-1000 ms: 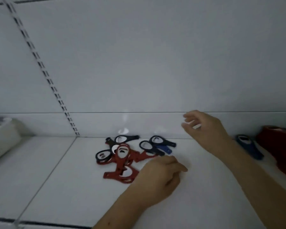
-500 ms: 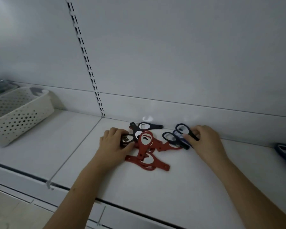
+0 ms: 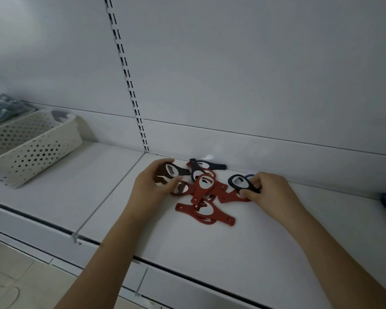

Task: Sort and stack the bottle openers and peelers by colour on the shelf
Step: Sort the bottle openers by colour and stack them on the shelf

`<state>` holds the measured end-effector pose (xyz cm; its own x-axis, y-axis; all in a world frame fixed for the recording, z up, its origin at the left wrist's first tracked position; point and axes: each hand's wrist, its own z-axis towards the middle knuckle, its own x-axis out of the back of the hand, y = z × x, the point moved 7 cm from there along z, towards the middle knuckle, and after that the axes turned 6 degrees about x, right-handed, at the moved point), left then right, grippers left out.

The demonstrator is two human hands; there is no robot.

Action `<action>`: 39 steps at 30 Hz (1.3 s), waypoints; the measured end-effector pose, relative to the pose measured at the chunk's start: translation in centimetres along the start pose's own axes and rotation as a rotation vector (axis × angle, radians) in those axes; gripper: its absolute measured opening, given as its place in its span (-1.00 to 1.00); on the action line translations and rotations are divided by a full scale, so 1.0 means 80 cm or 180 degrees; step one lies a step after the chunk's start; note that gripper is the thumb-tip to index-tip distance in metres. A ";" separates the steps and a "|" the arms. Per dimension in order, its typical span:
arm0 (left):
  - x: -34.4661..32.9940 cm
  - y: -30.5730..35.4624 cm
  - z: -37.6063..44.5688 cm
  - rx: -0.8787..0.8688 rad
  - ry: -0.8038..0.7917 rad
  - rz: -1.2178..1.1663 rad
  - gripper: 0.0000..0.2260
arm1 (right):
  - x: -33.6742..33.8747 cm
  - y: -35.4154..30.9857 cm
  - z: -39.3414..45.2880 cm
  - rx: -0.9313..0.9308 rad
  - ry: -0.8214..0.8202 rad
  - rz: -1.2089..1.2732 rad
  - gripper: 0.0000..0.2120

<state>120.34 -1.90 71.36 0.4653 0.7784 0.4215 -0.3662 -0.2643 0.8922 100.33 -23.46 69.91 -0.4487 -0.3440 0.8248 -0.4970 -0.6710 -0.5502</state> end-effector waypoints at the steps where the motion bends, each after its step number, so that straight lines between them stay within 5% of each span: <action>1: 0.005 0.002 0.000 -0.0013 0.0088 -0.0169 -0.70 | 0.000 0.000 0.000 -0.0010 -0.0028 -0.0111 -0.67; 7: 0.007 0.016 -0.003 0.0111 -0.0207 -0.1281 -0.74 | 0.002 -0.002 -0.006 0.0115 -0.0080 -0.0589 -0.66; 15: -0.053 0.029 -0.019 0.0337 -0.1131 -0.1471 -0.73 | 0.018 -0.052 -0.013 0.0369 -0.0096 0.0967 -0.81; 18: -0.062 0.033 -0.024 0.0365 -0.1387 -0.1636 -0.68 | 0.000 -0.097 -0.012 0.0702 -0.0403 0.0890 -0.80; 26: -0.021 0.010 -0.004 0.0399 -0.0995 -0.1811 -0.72 | -0.037 -0.161 -0.005 0.1159 -0.0565 0.0589 -0.68; 32: 0.028 -0.017 0.034 0.0751 -0.0602 -0.2575 -0.69 | -0.031 -0.138 0.042 0.0403 0.0378 -0.0120 -0.61; 35: 0.030 -0.027 0.055 0.1046 -0.0773 -0.2919 -0.67 | -0.063 -0.131 0.068 0.0106 -0.0045 -0.0845 -0.52; 39: 0.007 -0.016 0.069 0.1260 -0.1577 -0.2673 -0.62 | -0.075 -0.135 0.083 -0.0062 -0.0483 -0.0473 -0.64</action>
<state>125.52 -4.27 71.36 0.7578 0.5015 -0.4174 0.4746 0.0154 0.8801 113.35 -18.48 71.76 -0.2532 -0.3382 0.9064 -0.5643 -0.7094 -0.4223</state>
